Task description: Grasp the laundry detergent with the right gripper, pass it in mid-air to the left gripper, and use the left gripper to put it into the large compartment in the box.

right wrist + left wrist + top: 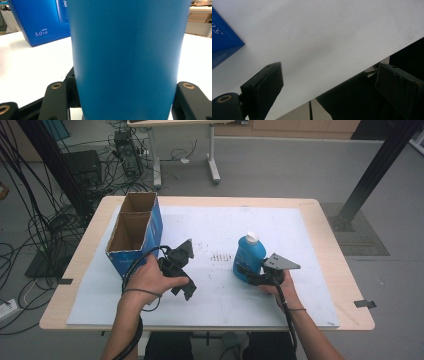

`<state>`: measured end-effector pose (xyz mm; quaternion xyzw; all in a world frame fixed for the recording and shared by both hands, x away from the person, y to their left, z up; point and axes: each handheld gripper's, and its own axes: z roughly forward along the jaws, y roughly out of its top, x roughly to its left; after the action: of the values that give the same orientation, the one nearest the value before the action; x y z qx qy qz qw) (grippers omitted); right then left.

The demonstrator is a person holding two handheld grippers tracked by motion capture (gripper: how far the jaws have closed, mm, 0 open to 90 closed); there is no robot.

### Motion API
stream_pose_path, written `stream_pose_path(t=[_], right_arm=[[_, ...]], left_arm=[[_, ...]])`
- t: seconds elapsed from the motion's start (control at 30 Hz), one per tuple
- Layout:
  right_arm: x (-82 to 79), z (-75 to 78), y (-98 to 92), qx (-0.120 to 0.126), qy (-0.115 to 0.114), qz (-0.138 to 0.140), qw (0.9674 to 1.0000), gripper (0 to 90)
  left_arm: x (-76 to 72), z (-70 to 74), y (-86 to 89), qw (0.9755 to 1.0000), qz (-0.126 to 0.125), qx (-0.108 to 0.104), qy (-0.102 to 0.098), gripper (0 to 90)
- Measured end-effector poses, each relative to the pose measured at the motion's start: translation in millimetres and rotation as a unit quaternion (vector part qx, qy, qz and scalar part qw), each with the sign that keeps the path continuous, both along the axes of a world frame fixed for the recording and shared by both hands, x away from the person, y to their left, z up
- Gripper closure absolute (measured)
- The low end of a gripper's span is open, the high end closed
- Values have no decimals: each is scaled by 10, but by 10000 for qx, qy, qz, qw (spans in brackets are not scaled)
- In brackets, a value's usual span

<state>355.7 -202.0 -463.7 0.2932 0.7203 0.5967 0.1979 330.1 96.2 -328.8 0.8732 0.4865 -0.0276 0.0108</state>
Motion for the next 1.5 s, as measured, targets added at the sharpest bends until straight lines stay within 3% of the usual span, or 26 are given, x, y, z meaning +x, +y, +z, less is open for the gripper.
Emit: stream_pose_path(t=[1.5], right_arm=[[2,-1,0,9,0,7,10000,406]], left_arm=[[0,15,23,10000,4,5,-7,81]])
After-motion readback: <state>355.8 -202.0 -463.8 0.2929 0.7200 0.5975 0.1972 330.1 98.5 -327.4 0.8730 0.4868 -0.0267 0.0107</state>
